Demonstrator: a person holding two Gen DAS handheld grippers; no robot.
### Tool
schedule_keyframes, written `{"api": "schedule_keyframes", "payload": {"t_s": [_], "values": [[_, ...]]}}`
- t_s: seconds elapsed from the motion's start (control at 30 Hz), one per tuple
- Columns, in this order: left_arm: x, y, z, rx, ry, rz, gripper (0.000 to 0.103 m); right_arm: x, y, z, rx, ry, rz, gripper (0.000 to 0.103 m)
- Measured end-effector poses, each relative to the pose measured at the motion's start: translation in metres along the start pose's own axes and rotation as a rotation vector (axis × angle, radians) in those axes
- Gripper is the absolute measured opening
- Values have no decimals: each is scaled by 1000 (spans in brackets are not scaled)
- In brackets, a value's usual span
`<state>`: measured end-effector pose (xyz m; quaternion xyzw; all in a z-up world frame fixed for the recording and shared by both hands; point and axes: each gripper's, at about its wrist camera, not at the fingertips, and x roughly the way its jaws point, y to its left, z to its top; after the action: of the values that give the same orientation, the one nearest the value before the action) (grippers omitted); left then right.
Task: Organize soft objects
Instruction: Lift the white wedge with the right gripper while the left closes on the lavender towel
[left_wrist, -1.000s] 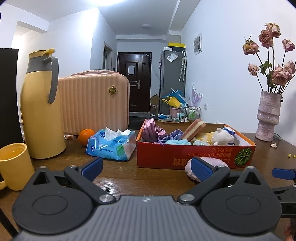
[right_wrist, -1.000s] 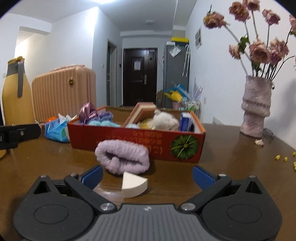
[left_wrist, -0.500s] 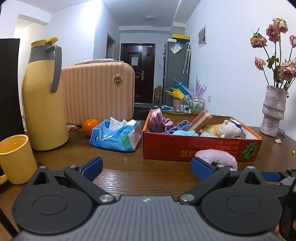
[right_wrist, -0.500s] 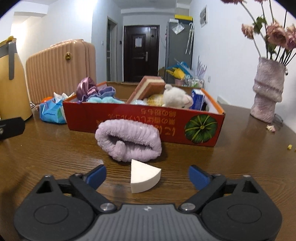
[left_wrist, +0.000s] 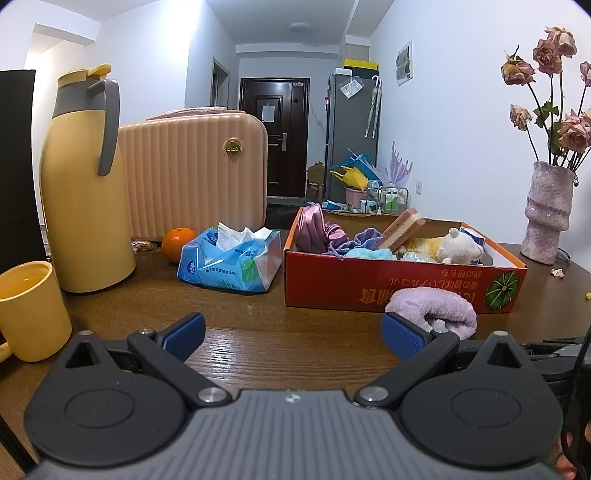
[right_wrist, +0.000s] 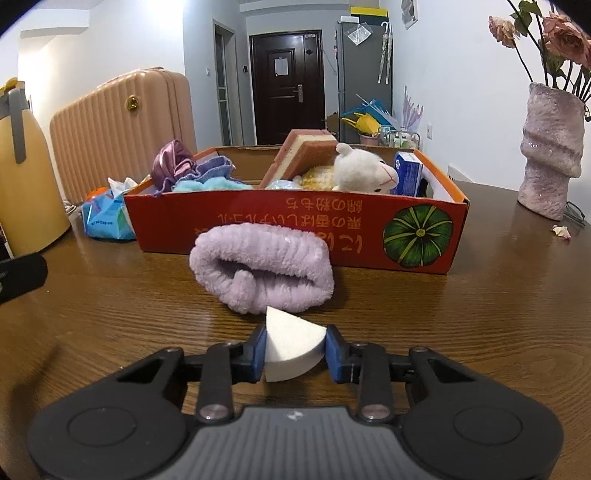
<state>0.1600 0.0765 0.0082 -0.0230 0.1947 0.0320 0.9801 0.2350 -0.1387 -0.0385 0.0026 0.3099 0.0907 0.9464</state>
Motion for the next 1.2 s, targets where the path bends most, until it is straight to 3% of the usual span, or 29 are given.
{"api": "schedule_keyframes", "payload": {"t_s": [0.27,0.67,1.2], "values": [[5,-1,-2,3,18,8,103,-11,-5,3,-10,-64,-18,32],[17,-11,-7,39,52,15,103,-17,-42,8,38,-112,-38,32],[49,-63,-1,51,73,-42,103,-18,-82,12,52,-132,-67,32]]}}
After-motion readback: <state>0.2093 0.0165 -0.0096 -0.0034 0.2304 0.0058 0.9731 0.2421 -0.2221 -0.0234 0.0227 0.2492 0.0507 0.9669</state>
